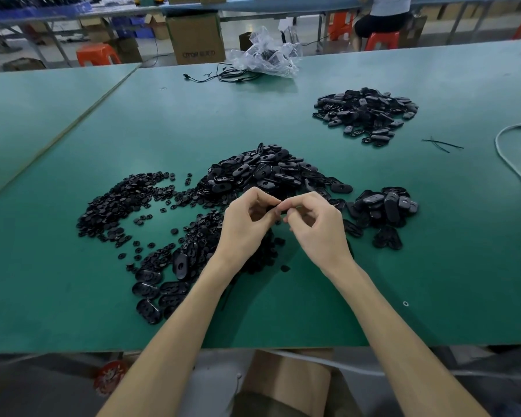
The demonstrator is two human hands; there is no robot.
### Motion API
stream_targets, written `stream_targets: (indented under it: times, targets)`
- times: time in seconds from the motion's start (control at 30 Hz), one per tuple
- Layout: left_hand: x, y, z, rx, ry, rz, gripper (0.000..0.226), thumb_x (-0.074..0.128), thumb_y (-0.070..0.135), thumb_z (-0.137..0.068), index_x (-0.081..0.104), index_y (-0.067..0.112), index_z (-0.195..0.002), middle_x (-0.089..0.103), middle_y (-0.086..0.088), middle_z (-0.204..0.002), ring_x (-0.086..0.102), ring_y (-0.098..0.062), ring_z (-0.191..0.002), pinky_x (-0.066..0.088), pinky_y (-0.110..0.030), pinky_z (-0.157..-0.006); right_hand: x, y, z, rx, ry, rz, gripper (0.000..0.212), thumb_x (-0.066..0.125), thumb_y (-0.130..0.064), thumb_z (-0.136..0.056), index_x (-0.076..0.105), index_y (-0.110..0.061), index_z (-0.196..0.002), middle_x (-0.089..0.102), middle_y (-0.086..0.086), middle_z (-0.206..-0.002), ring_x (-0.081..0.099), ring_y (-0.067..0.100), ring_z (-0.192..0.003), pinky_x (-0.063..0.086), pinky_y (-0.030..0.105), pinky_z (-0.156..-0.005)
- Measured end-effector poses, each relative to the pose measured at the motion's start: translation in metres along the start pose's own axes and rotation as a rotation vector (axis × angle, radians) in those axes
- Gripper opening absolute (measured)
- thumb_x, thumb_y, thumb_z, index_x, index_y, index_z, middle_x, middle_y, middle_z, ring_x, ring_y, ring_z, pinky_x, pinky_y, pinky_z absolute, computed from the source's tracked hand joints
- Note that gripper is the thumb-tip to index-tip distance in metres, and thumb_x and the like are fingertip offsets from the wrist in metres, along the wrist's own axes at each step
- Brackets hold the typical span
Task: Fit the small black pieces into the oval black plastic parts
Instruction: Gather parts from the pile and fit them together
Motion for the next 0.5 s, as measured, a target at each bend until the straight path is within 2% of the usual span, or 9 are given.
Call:
stream_targets:
  times: [0.13,0.27,0.33,0.4,0.43,0.5]
  targets:
    - [0.0,0.001,0.001,0.001,0.003,-0.01,0.01,0.073,0.0,-0.094,0.07,0.004,-0.102,0.076,-0.007,-0.094,0.073,-0.023,-0.088,0.061,-0.043,-0.085,-0.001,-0.002,0.001,0.007,0.0,0.013,0.03,0.06,0.001,-0.094,0.079,-0.021,-0.092,0.069,-0.005,-0.102,0.073,0.018,-0.087,0.061,0.045,-0.084]
    - [-0.003,0.004,0.0,0.036,0.046,-0.078,0.018,0.07,0.003,-0.097,0.071,0.008,-0.114,0.075,0.003,-0.107,0.071,-0.01,-0.101,0.057,-0.031,-0.095,-0.004,-0.008,0.003,-0.036,0.045,0.043,0.029,0.06,0.002,-0.096,0.077,-0.019,-0.105,0.065,-0.004,-0.111,0.071,0.013,-0.093,0.06,0.04,-0.088]
    - [-0.004,0.005,0.0,0.042,0.067,-0.155,0.022,0.068,0.004,-0.098,0.07,0.012,-0.119,0.073,0.006,-0.114,0.067,-0.006,-0.108,0.052,-0.022,-0.099,-0.012,-0.009,0.002,-0.039,0.155,0.084,0.03,0.059,0.001,-0.097,0.073,-0.015,-0.119,0.057,0.0,-0.121,0.067,0.008,-0.098,0.057,0.035,-0.092]
    - [-0.006,0.002,0.001,0.015,0.073,-0.244,0.025,0.067,0.005,-0.099,0.069,0.016,-0.121,0.069,0.007,-0.12,0.062,-0.006,-0.114,0.045,-0.015,-0.101,-0.028,-0.002,0.003,0.037,0.334,0.066,0.038,0.056,0.002,-0.098,0.061,-0.008,-0.134,0.044,0.004,-0.131,0.061,0.006,-0.11,0.056,0.033,-0.095]
    - [-0.006,-0.001,0.001,-0.011,0.064,-0.28,0.025,0.066,0.006,-0.099,0.068,0.018,-0.121,0.067,0.007,-0.122,0.059,-0.007,-0.116,0.044,-0.015,-0.104,-0.035,0.003,0.003,0.099,0.41,0.033,0.042,0.054,0.002,-0.098,0.055,-0.006,-0.14,0.038,0.006,-0.136,0.058,0.006,-0.115,0.056,0.034,-0.094]
    - [-0.004,-0.008,0.001,-0.066,0.029,-0.358,0.026,0.066,0.009,-0.099,0.067,0.02,-0.123,0.064,0.006,-0.126,0.056,-0.01,-0.121,0.042,-0.031,-0.112,-0.044,0.014,0.005,0.211,0.492,-0.032,0.051,0.052,0.003,-0.099,0.043,-0.005,-0.148,0.029,0.007,-0.143,0.056,0.013,-0.121,0.057,0.041,-0.091]
Point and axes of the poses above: each hand's wrist, its own z-axis away from the middle knuckle, its own x-axis out of the palm, y = z × x, the point moved 7 cm from there along -z, towards the middle knuckle
